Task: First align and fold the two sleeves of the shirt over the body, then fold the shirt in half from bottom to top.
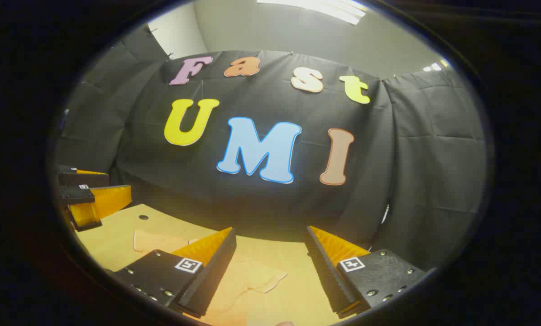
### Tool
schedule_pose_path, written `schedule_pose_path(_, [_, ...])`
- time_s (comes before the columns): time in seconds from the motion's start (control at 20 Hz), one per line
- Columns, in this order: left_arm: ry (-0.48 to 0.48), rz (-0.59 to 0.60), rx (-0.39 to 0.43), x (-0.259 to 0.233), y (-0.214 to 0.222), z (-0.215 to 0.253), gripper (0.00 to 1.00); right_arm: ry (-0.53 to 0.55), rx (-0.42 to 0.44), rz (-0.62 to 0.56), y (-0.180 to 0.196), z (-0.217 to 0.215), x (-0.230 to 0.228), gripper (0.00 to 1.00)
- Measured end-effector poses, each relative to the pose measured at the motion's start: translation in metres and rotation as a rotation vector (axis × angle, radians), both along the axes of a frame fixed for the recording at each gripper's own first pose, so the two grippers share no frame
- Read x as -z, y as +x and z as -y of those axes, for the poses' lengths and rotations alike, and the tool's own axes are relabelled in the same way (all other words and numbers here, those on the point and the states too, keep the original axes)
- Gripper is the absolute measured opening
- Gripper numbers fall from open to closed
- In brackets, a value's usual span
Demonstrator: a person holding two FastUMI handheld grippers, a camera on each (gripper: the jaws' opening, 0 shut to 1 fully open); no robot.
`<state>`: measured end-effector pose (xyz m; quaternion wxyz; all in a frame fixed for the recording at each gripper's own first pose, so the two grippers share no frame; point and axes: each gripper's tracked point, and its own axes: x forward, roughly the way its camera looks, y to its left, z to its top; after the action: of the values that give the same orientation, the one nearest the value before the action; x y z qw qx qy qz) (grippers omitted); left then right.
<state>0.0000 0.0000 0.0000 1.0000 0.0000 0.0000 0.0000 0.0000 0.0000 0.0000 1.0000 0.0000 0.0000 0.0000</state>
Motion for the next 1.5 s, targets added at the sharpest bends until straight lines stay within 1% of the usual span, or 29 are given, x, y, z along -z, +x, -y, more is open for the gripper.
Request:
schedule_pose_path(0.05, [-0.001,0.000,0.003,0.000,0.002,0.001,0.97,-0.002,-0.001,-0.005,0.001,-0.001,0.001,0.95])
schedule_pose_path(0.55, [0.004,0.003,0.011,0.003,0.021,0.001,0.98,0.003,0.007,-0.021,0.019,0.001,0.005,0.95])
schedule_pose_path(0.85, [0.003,0.001,0.008,0.007,0.024,-0.001,0.98,0.016,-0.004,-0.063,0.028,0.000,0.022,0.95])
schedule_pose_path(1.0, [0.007,-0.008,0.020,0.012,0.025,0.003,0.98,0.018,0.001,-0.113,0.038,0.006,0.043,0.95])
schedule_pose_path(1.25, [0.038,-0.049,0.017,0.030,0.024,0.008,0.98,0.045,0.001,-0.238,0.068,0.012,0.099,0.95])
schedule_pose_path(1.5, [0.011,-0.076,0.008,0.040,0.022,0.009,0.98,0.062,-0.017,-0.383,0.105,0.018,0.158,0.95])
